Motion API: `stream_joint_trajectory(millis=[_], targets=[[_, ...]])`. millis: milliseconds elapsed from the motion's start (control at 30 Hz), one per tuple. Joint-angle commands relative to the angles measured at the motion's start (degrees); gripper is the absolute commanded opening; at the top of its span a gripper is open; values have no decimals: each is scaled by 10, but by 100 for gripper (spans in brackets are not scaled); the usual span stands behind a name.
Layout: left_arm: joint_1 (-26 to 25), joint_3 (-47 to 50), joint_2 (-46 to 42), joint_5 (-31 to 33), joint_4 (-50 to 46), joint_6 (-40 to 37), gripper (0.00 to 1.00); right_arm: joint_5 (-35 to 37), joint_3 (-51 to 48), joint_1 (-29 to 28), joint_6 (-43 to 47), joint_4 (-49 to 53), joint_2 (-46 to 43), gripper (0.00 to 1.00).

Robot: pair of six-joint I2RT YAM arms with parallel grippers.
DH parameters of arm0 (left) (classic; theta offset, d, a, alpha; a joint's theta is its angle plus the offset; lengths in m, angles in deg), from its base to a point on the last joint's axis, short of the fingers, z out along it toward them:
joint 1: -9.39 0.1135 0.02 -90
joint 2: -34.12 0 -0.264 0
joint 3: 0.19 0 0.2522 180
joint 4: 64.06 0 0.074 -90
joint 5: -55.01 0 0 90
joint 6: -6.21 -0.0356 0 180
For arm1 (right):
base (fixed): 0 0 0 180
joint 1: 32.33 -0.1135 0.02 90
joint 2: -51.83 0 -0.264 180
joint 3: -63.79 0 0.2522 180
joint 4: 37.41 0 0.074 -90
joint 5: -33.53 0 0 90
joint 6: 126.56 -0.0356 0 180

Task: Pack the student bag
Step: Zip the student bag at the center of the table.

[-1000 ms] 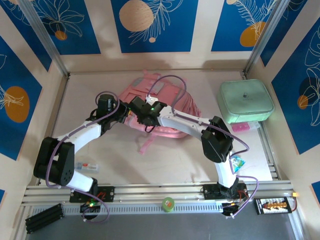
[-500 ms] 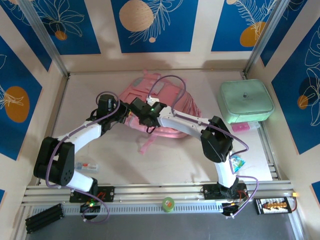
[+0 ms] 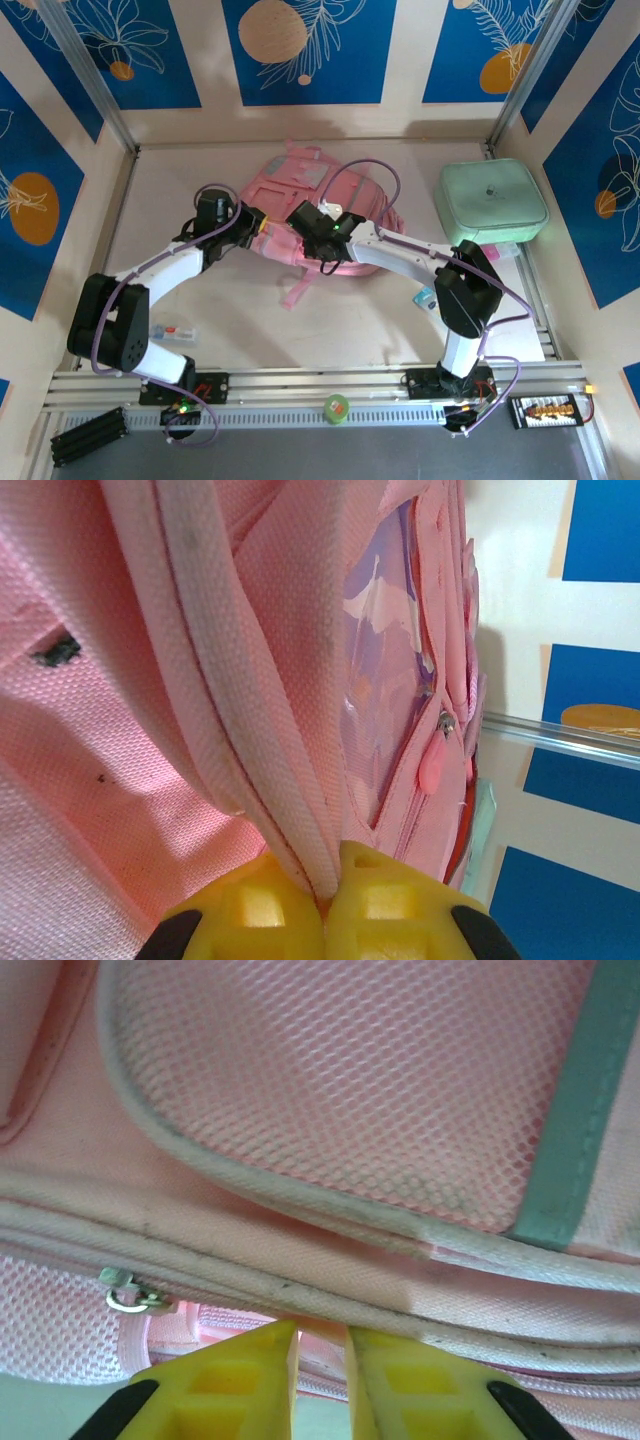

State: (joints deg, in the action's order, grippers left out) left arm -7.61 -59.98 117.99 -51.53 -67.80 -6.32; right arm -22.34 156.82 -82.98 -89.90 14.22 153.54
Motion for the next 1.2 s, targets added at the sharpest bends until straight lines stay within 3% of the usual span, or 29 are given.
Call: stream_joint_trajectory(millis=[0, 233, 433, 733, 1167], targets=[[8, -23, -1, -21, 17, -20, 0, 11, 30, -2, 37, 4, 7, 24], [8, -26, -1, -27, 18, -20, 0, 33, 49, -41, 20, 6, -7, 27], [8, -28, -2, -31, 22, -18, 0, 28, 66, -40, -45, 11, 23, 29], [8, -23, -4, -38, 25, -16, 0, 55, 148, -30, -27, 61, 101, 30], [10, -27, 1, -38, 26, -18, 0, 76, 142, -29, -22, 89, 105, 20]])
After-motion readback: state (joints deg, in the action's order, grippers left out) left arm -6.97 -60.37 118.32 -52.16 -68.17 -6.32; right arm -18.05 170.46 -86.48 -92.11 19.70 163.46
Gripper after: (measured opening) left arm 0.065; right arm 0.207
